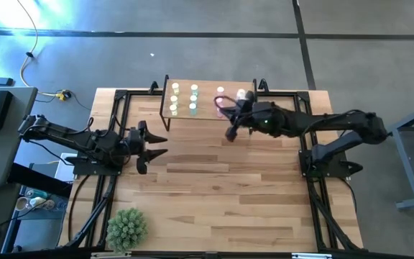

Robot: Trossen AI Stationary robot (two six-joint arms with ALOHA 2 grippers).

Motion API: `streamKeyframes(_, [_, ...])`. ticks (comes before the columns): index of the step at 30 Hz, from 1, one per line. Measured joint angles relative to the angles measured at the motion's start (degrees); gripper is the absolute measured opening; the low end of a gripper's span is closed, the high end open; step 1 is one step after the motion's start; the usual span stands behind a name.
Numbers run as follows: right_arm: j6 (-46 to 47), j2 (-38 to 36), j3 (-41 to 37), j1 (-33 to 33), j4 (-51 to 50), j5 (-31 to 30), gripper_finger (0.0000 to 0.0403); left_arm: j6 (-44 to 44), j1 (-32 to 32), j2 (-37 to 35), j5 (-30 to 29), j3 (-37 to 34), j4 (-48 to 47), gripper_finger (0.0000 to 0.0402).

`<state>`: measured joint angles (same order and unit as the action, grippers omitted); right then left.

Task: Pick and place medicine bottles onto shelf by color
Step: Adjust the pill bottles on the shelf

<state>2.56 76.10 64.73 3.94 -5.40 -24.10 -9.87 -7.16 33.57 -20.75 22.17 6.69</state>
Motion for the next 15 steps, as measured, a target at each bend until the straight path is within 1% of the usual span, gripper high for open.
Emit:
streamKeyframes(2, [-3.94,2.20,0.51,-0.53,4.91,-1.08,0.0000,-0.02,0.00,-0.51,0.00,0.00,-0.87,0.0186])
streamKeyframes(5, [-6.48,4.98,3.38,0.18,5.06,-6.53,0.0000,-0.01,0.00,-0.88,0.01,0.00,-2.46,0.0186])
streamKeyframes(8, [-3.23,7.05,8.06,1.38,-2.66,-9.57,0.0000,-0.38,0.00,-0.90,0.02,0.00,-3.23,0.0186])
streamKeyframes(12, [5.59,10.10,12.99,2.53,-16.86,-9.30,0.0000,-0.42,0.00,-0.90,0.02,0.00,-3.62,0.0186])
streamKeyframes(15, [11.10,11.70,14.80,3.17,-23.33,-8.43,0.0000,-0.43,0.00,-0.90,0.00,0.00,-3.71,0.0186])
